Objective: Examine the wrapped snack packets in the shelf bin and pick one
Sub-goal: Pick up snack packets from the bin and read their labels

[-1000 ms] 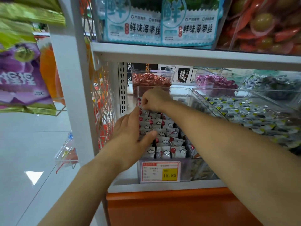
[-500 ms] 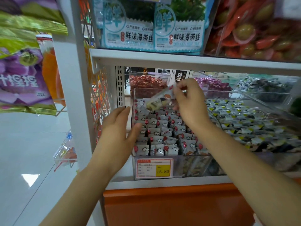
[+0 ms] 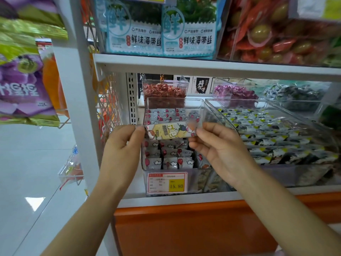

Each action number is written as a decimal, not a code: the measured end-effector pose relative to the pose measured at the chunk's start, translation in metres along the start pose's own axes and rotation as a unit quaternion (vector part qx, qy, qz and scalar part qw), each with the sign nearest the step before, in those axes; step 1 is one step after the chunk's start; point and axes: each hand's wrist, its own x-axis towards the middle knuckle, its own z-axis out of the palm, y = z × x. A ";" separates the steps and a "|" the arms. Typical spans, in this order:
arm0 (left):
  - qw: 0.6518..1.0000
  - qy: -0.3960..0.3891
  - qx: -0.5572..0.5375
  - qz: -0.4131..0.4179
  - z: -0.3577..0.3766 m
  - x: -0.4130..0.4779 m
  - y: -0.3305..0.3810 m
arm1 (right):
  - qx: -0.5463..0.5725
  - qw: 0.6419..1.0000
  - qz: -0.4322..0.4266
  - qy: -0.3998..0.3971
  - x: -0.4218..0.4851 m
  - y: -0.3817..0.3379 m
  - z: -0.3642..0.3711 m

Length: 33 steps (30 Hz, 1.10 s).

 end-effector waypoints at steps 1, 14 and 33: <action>0.999 0.004 -0.030 -0.015 0.000 -0.001 0.002 | -0.002 1.000 0.000 -0.007 0.000 0.000 -0.001; 0.939 -0.105 -0.284 -0.162 -0.003 0.001 0.005 | 0.081 0.993 0.051 0.063 0.006 0.000 -0.001; 0.935 -0.173 -0.286 -0.118 -0.002 0.000 0.008 | -0.273 0.948 -0.160 0.043 0.001 0.000 -0.011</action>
